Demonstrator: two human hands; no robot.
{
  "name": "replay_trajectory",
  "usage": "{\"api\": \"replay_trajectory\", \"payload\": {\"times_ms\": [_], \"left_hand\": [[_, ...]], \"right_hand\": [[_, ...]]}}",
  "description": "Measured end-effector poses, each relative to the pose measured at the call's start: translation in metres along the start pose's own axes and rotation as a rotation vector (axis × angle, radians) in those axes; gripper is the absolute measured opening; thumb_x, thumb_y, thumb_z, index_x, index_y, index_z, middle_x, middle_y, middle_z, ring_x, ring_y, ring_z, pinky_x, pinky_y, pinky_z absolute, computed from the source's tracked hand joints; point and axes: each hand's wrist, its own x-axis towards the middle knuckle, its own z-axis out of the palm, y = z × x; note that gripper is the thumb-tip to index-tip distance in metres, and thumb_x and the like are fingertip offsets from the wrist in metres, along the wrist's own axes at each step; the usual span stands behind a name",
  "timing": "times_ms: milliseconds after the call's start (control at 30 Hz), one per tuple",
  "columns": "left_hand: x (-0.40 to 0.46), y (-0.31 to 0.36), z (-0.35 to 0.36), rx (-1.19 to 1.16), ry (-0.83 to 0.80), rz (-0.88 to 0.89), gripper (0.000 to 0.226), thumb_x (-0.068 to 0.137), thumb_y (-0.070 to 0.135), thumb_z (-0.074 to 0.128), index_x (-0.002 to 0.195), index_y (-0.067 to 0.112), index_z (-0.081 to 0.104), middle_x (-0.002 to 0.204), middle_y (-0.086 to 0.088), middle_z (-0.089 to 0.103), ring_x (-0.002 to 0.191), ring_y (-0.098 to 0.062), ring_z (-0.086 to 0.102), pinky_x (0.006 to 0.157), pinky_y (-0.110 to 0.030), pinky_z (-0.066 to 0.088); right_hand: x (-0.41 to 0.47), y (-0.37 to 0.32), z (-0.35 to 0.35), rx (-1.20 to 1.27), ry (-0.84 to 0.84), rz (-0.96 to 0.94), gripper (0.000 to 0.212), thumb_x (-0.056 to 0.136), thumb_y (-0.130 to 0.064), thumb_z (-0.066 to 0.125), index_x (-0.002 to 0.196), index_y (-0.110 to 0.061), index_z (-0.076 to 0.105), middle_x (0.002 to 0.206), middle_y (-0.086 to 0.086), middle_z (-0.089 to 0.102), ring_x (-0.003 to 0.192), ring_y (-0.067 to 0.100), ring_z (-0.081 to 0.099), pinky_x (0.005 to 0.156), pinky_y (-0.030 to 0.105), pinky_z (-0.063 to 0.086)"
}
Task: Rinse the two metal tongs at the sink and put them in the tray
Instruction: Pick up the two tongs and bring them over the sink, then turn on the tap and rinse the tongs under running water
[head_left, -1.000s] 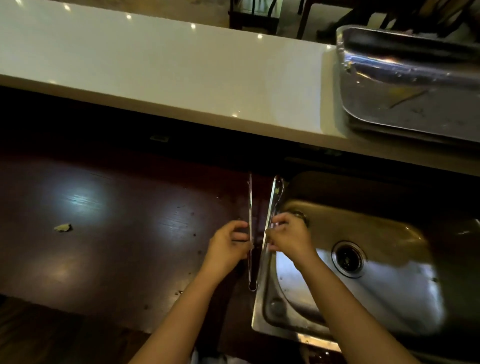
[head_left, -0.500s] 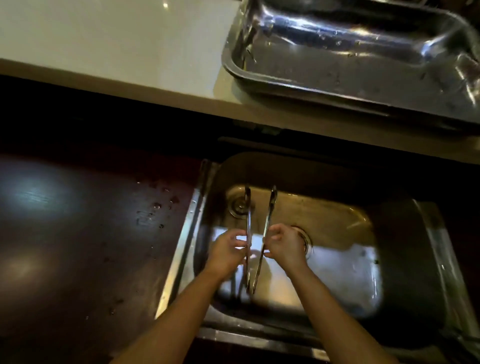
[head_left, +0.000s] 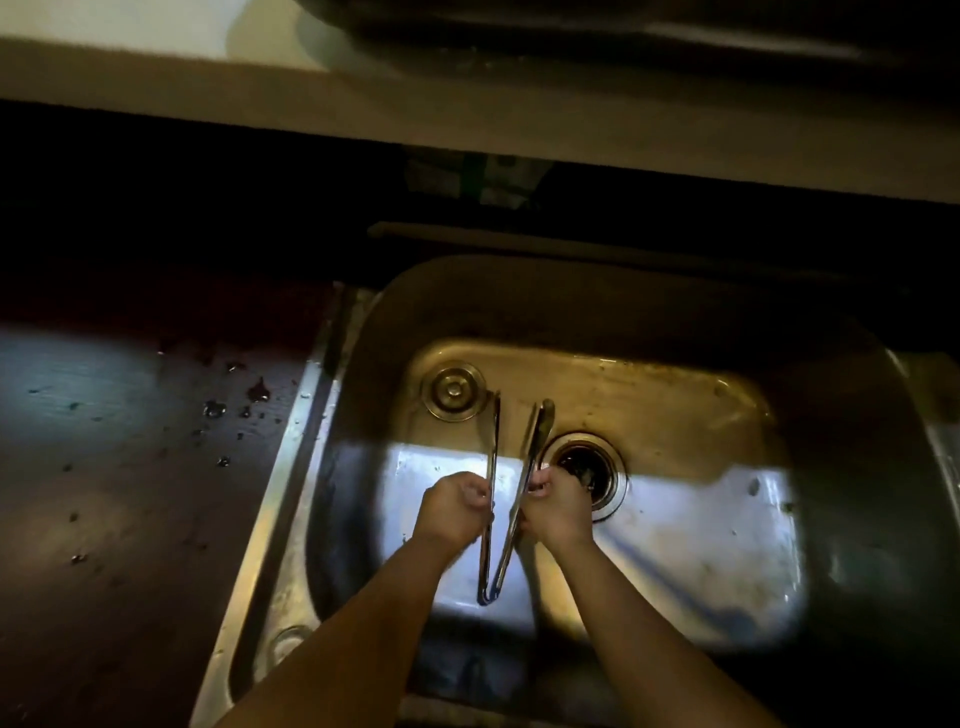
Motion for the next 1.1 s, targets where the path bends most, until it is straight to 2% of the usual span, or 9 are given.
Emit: {"api": "replay_trajectory", "payload": {"times_ms": [133, 200, 300, 433, 533, 633, 767, 933, 1100], "left_hand": [[0.006, -0.01, 0.009, 0.047, -0.007, -0.005, 0.019, 0.074, -0.002, 0.063, 0.091, 0.004, 0.067, 0.078, -0.011, 0.066, 0.055, -0.016, 0.059, 0.049, -0.014, 0.05], [0.007, -0.013, 0.013, 0.049, 0.012, 0.006, 0.018, 0.074, -0.001, 0.066, 0.09, 0.005, 0.068, 0.082, -0.013, 0.069, 0.064, -0.021, 0.062, 0.058, -0.025, 0.054], [0.009, -0.016, 0.019, 0.106, 0.051, 0.026, 0.024, 0.076, 0.003, 0.067, 0.1, 0.007, 0.068, 0.092, -0.011, 0.071, 0.081, -0.021, 0.064, 0.072, -0.023, 0.05], [0.008, -0.018, 0.021, 0.19, 0.067, 0.021, 0.028, 0.081, 0.008, 0.058, 0.108, 0.009, 0.067, 0.109, -0.013, 0.071, 0.096, -0.027, 0.066, 0.089, -0.029, 0.052], [0.004, -0.013, 0.016, 0.221, 0.017, 0.044, 0.036, 0.081, 0.016, 0.062, 0.117, 0.011, 0.061, 0.108, -0.012, 0.071, 0.094, -0.025, 0.066, 0.085, -0.026, 0.05], [-0.007, 0.004, 0.005, 0.38, -0.074, 0.154, 0.038, 0.084, 0.031, 0.058, 0.12, 0.018, 0.056, 0.113, -0.008, 0.069, 0.101, -0.024, 0.063, 0.087, -0.031, 0.049], [-0.035, 0.037, -0.015, 0.669, -0.205, 0.279, 0.042, 0.091, 0.047, 0.039, 0.118, 0.02, 0.058, 0.121, -0.006, 0.064, 0.108, -0.023, 0.059, 0.089, -0.034, 0.046], [-0.092, 0.07, -0.042, 0.848, -0.013, 0.544, 0.042, 0.093, 0.045, 0.033, 0.112, 0.019, 0.061, 0.11, -0.009, 0.068, 0.1, -0.026, 0.063, 0.08, -0.034, 0.048], [-0.143, 0.093, -0.039, 0.937, 0.138, 0.728, 0.044, 0.093, 0.047, 0.033, 0.102, 0.013, 0.061, 0.105, -0.012, 0.065, 0.094, -0.031, 0.062, 0.07, -0.033, 0.04]], "right_hand": [[0.007, 0.008, 0.004, -0.021, -0.008, 0.027, 0.02, 0.079, 0.003, 0.051, 0.092, -0.009, 0.062, 0.094, 0.011, 0.067, 0.074, 0.018, 0.053, 0.055, 0.024, 0.035], [0.009, 0.012, 0.005, -0.044, -0.016, 0.032, 0.023, 0.08, 0.002, 0.05, 0.097, -0.008, 0.062, 0.1, 0.012, 0.067, 0.082, 0.022, 0.057, 0.066, 0.026, 0.042], [0.012, 0.015, 0.007, -0.067, -0.009, 0.04, 0.024, 0.08, 0.001, 0.053, 0.1, -0.009, 0.061, 0.101, 0.011, 0.066, 0.093, 0.026, 0.06, 0.077, 0.029, 0.046], [0.011, 0.018, 0.005, -0.048, -0.044, 0.049, 0.022, 0.081, 0.0, 0.055, 0.099, -0.009, 0.061, 0.096, 0.011, 0.067, 0.084, 0.021, 0.059, 0.061, 0.021, 0.043], [0.011, 0.017, -0.005, -0.093, -0.142, 0.045, 0.021, 0.078, -0.004, 0.064, 0.098, -0.01, 0.063, 0.095, 0.008, 0.063, 0.081, 0.017, 0.055, 0.047, 0.008, 0.035], [0.001, 0.008, -0.024, -0.189, -0.165, 0.007, 0.021, 0.08, -0.008, 0.06, 0.101, -0.007, 0.066, 0.107, 0.009, 0.067, 0.1, 0.023, 0.06, 0.074, 0.021, 0.043], [-0.037, -0.011, -0.055, -0.344, -0.068, -0.099, 0.025, 0.082, -0.018, 0.06, 0.106, -0.015, 0.064, 0.113, 0.008, 0.067, 0.105, 0.026, 0.06, 0.083, 0.029, 0.046], [-0.108, -0.023, -0.1, -0.576, 0.143, -0.248, 0.028, 0.084, -0.021, 0.054, 0.11, -0.019, 0.062, 0.114, 0.007, 0.065, 0.104, 0.027, 0.059, 0.084, 0.033, 0.047], [-0.161, -0.009, -0.144, -0.641, 0.269, -0.262, 0.033, 0.088, -0.034, 0.05, 0.117, -0.018, 0.059, 0.122, 0.009, 0.06, 0.113, 0.028, 0.053, 0.093, 0.038, 0.041]]}}
